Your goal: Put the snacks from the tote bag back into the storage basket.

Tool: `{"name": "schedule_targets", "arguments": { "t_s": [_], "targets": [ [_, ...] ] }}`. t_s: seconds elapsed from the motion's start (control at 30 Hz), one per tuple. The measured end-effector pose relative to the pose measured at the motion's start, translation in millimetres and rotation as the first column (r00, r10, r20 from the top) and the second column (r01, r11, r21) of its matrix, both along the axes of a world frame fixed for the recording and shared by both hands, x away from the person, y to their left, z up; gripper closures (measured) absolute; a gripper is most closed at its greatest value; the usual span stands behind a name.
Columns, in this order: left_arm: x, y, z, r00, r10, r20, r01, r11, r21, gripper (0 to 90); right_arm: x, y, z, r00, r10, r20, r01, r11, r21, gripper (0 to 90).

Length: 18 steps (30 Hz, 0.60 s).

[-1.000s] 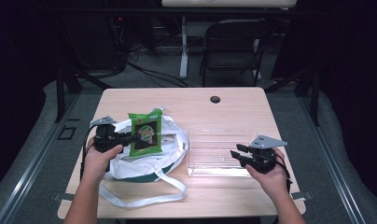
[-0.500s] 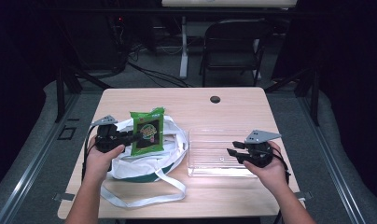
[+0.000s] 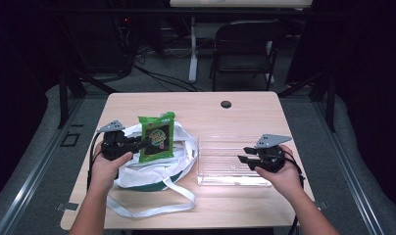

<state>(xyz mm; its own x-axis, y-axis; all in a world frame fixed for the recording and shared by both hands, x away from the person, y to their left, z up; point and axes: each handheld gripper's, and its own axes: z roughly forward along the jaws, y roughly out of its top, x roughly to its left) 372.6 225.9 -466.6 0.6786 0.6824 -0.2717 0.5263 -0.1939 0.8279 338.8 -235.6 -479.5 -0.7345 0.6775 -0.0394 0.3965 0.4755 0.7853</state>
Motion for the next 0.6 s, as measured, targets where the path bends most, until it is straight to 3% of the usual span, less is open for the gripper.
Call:
{"name": "schedule_targets", "arguments": {
  "t_s": [0.6],
  "targets": [
    [-4.4, -10.7, 6.2, 0.9991, -0.032, 0.03, 0.032, 0.9994, -0.011, 72.3, 9.3, 8.3, 21.6, 0.9964, 0.083, -0.018, -0.083, 0.9951, -0.053, 63.4]
  ]
}}
